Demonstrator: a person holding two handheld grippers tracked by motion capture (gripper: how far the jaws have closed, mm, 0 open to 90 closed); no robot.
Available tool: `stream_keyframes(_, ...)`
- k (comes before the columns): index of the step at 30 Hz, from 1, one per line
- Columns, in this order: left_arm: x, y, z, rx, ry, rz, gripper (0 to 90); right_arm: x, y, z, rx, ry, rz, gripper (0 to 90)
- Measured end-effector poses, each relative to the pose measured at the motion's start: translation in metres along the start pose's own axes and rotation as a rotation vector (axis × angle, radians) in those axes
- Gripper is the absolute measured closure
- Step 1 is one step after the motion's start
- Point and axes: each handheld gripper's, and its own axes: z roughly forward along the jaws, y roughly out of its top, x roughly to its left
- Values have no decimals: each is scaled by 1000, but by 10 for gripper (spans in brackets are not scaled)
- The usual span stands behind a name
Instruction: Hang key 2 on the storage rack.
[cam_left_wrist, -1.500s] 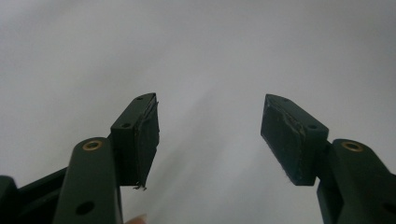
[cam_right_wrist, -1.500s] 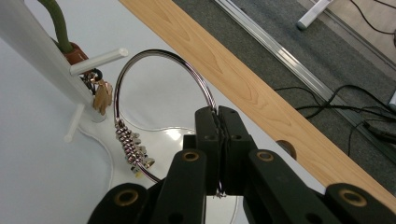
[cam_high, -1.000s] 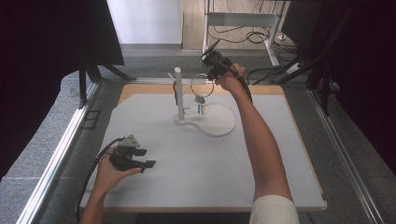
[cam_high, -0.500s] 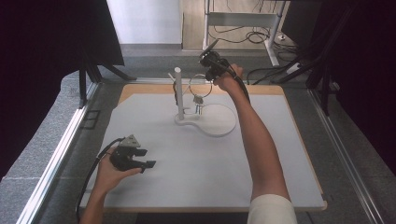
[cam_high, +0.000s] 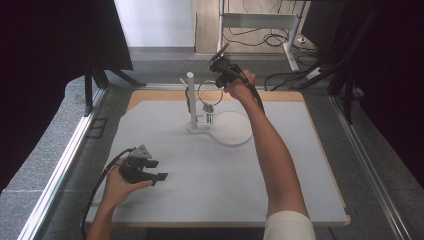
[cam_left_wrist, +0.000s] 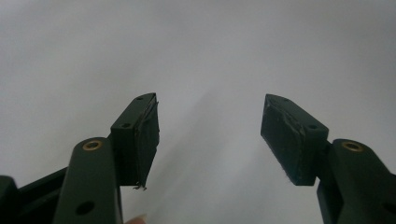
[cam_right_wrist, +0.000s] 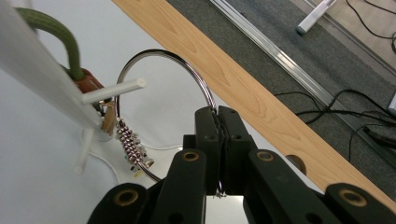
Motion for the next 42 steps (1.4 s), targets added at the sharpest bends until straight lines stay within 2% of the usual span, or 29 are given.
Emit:
stream_keyframes(7,0,0,-1,2,1,5,377,19,2,-1,13,-12,-33,879)
stream_keyframes(14,-1,1,-4,-5,2,10,377,33,-4,1,27,-19,-37,876)
stream_keyframes(23,-2,1,-5,-9,7,6,377,43,-16,6,28,8,-30,868)
stream_keyframes(30,-2,1,-2,-3,8,8,377,48,-24,8,18,48,-30,855)
stream_keyframes(34,-2,1,-2,6,8,17,377,48,-29,8,3,57,-17,791)
stream_keyframes(38,0,0,-3,3,12,10,377,42,-36,-1,-43,74,2,735)
stream_keyframes(42,1,-1,-4,3,15,9,377,34,-48,-12,-85,112,25,681)
